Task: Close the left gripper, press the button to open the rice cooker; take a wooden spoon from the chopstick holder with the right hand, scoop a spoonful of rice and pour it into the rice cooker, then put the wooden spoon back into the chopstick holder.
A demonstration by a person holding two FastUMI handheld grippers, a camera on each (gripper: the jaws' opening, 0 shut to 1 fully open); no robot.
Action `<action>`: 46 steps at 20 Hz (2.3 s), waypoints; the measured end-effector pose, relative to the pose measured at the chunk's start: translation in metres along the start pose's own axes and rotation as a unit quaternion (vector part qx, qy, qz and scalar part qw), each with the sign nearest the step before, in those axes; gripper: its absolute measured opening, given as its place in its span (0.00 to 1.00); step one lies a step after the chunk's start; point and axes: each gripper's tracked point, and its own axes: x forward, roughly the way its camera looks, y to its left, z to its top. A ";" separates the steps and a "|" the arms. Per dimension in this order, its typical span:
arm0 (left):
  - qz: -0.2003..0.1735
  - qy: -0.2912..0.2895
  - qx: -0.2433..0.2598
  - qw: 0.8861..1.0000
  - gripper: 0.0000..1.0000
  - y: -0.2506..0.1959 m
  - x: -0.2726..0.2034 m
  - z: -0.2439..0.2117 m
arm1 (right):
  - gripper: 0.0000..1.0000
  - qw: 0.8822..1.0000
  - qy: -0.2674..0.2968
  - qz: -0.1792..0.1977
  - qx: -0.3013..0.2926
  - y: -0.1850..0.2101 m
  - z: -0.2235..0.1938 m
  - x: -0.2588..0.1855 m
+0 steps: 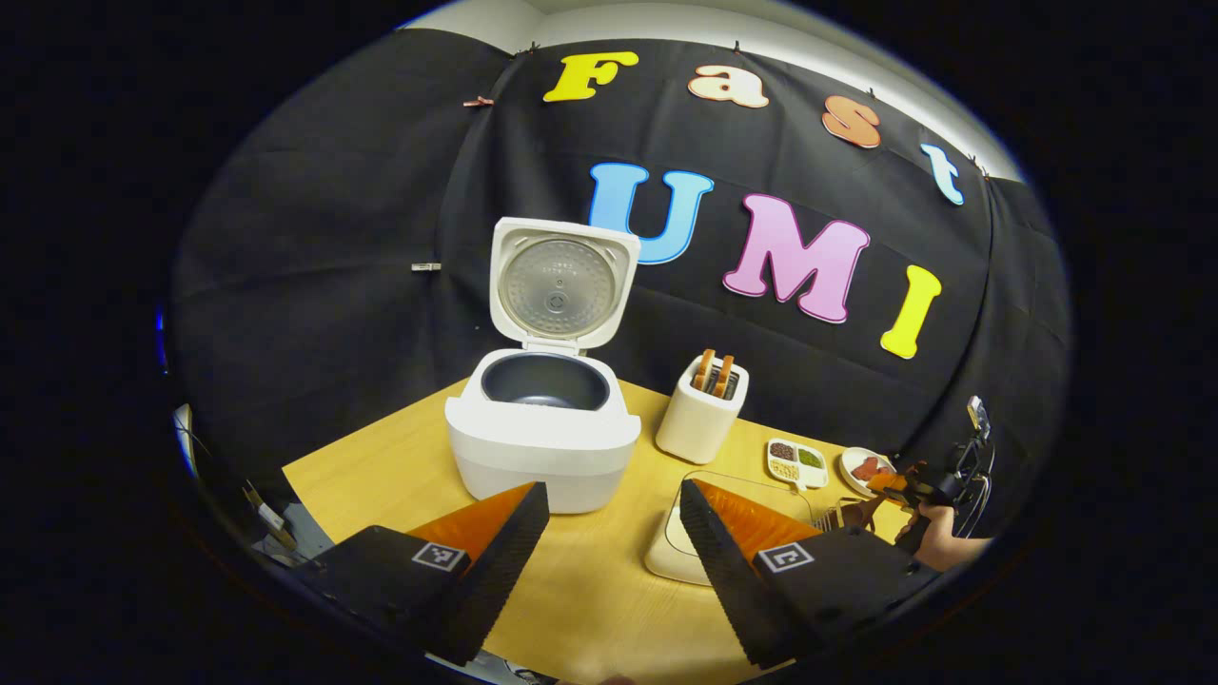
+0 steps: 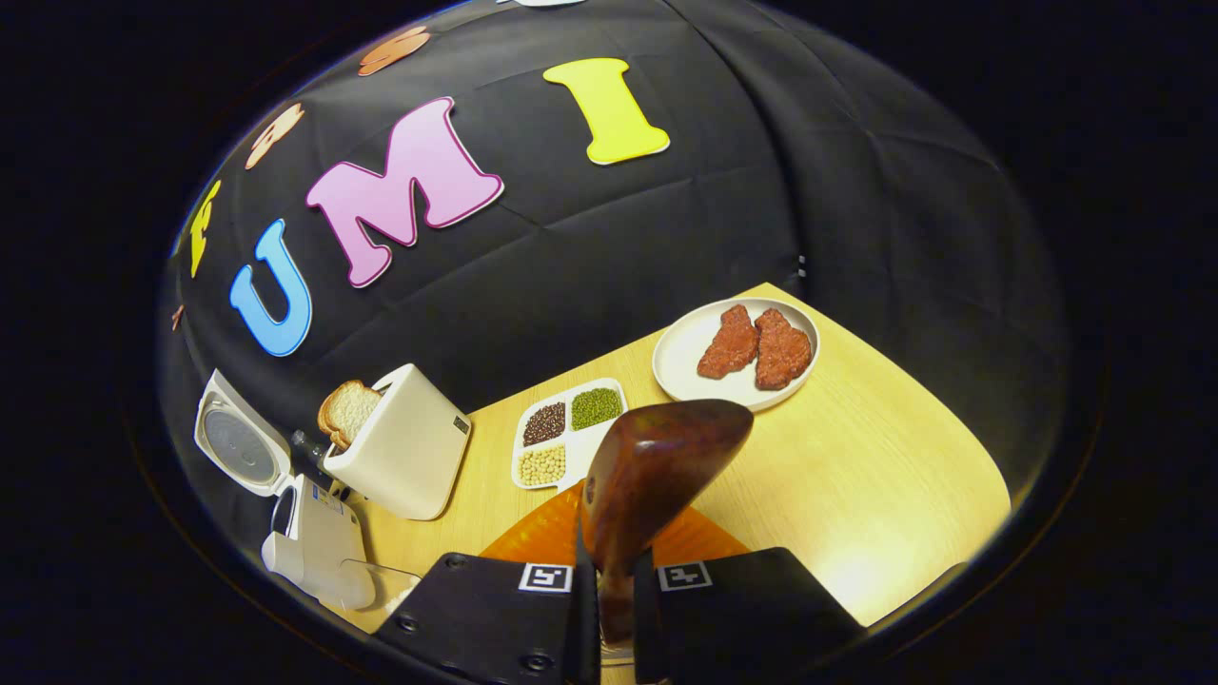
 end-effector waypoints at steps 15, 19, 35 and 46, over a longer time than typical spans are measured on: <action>0.003 -0.108 0.065 0.992 0.96 0.032 0.043 0.179 | 0.98 0.992 -0.111 -0.011 -0.067 -0.005 0.039 -0.133; 0.002 -0.131 0.070 0.989 0.95 0.033 0.060 0.240 | 0.98 0.984 -0.138 -0.014 -0.109 -0.002 0.046 -0.179; 0.007 -0.089 0.039 0.995 0.95 0.074 0.241 0.345 | 0.99 0.959 -0.171 0.027 -0.223 0.068 0.035 -0.262; 0.031 0.012 0.025 0.999 0.95 0.082 0.362 0.312 | 0.98 0.960 -0.186 -0.015 -0.210 0.068 0.019 -0.297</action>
